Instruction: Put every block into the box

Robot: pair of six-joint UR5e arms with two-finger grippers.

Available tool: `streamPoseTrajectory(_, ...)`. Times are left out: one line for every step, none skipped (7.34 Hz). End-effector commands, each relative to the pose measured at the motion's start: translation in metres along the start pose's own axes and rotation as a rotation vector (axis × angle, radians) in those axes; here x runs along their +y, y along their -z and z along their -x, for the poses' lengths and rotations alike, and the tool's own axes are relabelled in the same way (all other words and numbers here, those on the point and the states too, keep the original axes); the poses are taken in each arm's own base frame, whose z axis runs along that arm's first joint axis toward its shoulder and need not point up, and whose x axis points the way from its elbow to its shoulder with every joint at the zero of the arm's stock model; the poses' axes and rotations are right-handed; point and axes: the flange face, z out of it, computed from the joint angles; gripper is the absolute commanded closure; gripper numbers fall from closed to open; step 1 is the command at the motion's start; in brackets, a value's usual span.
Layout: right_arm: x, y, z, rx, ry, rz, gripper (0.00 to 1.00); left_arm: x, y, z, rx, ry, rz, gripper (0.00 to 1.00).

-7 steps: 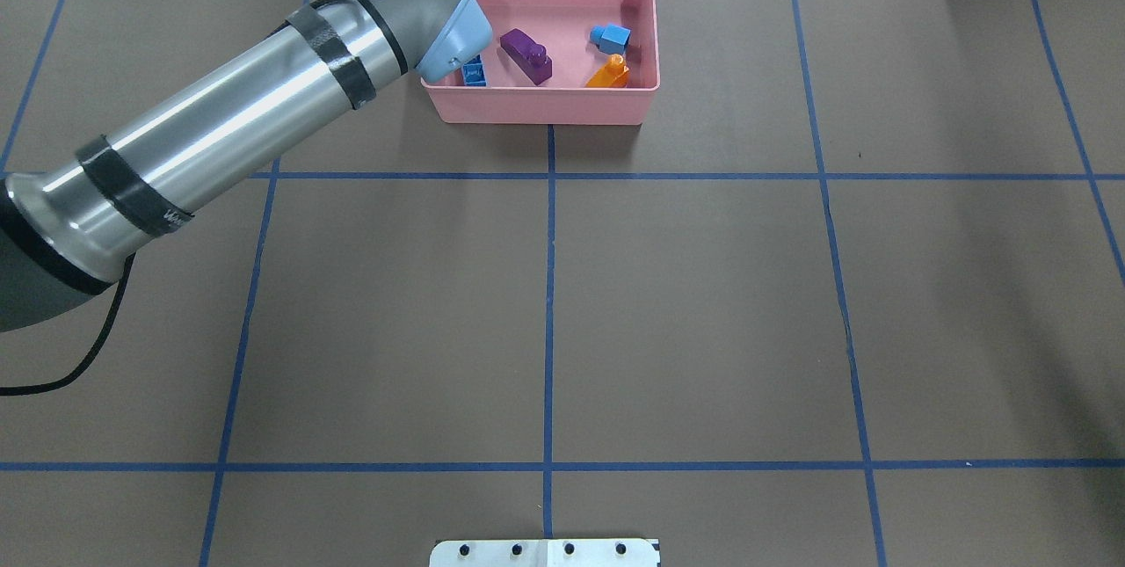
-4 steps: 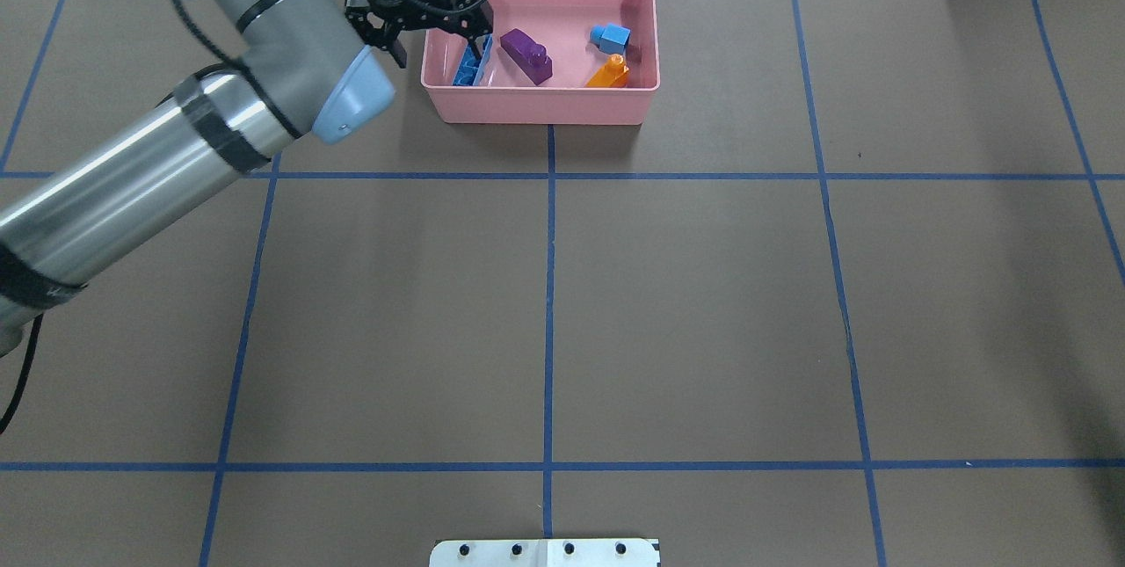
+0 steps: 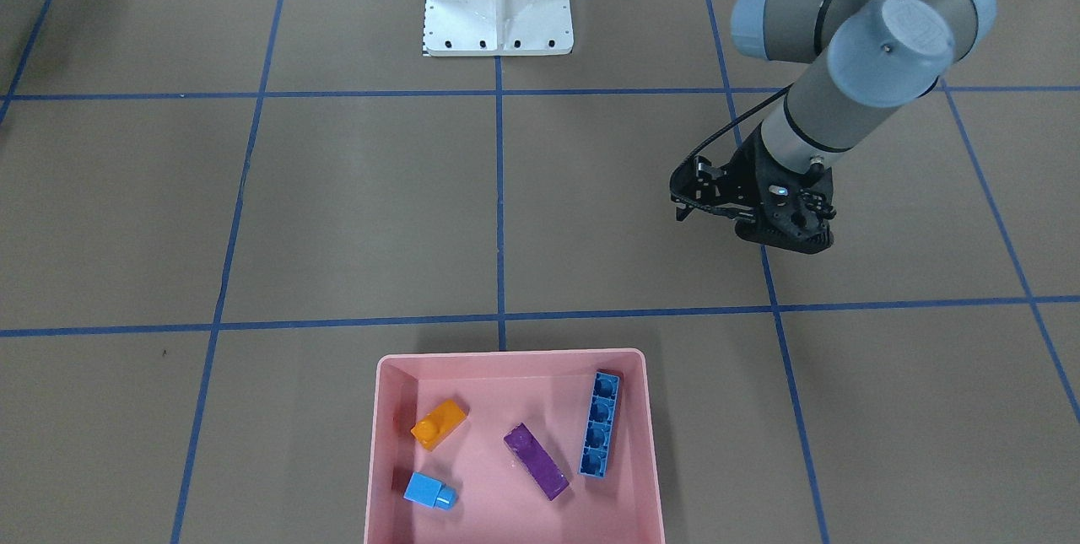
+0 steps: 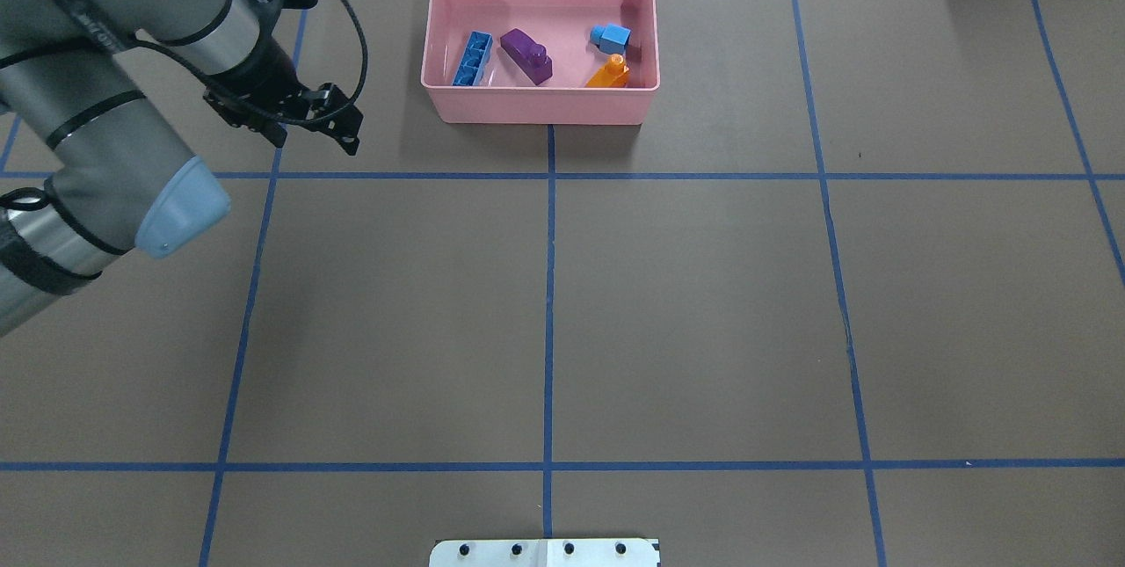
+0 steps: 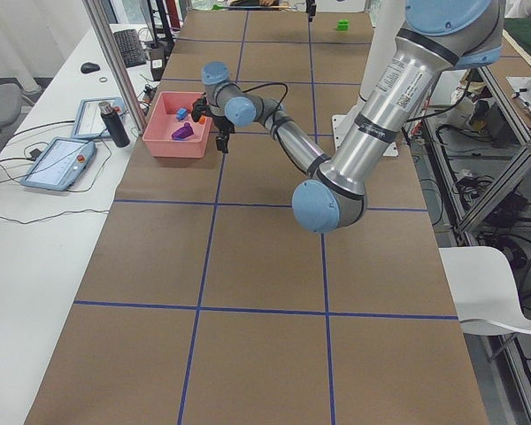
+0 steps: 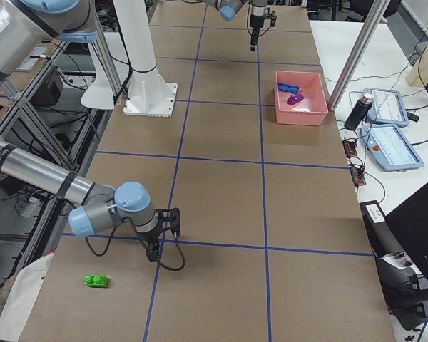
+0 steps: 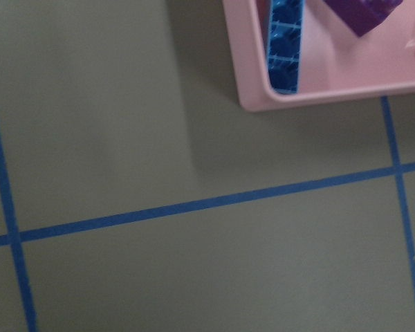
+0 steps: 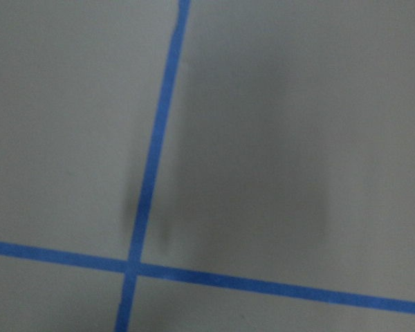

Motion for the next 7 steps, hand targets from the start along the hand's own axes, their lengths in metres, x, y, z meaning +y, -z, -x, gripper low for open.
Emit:
streamPoseTrajectory(0.115,-0.028,-0.054,-0.025,-0.071,-0.014,0.01,0.038,0.003,0.030,-0.013,-0.057,0.008,0.00)
streamPoseTrajectory(0.147,-0.034,-0.068,-0.029,-0.091,-0.017,0.01,0.040,0.007,0.028,-0.009,-0.063,0.002,0.00)
streamPoseTrajectory(0.155,-0.035,-0.071,-0.025,-0.096,-0.011,0.02,0.041,0.008,0.027,-0.007,-0.065,0.000,0.00)
streamPoseTrajectory(0.156,-0.035,-0.072,-0.024,-0.097,-0.007,0.02,0.043,0.011,0.025,-0.004,-0.069,-0.004,0.00)
streamPoseTrajectory(0.155,-0.036,-0.072,-0.024,-0.094,-0.006,0.02,0.043,0.013,0.024,-0.003,-0.071,-0.005,0.00)
streamPoseTrajectory(0.153,-0.037,-0.072,-0.028,-0.088,-0.006,0.02,0.044,0.014,0.023,-0.001,-0.074,-0.008,0.00)
streamPoseTrajectory(0.148,-0.038,-0.068,-0.059,-0.079,0.000,0.01,0.048,0.014,0.026,-0.003,-0.073,-0.006,0.00)
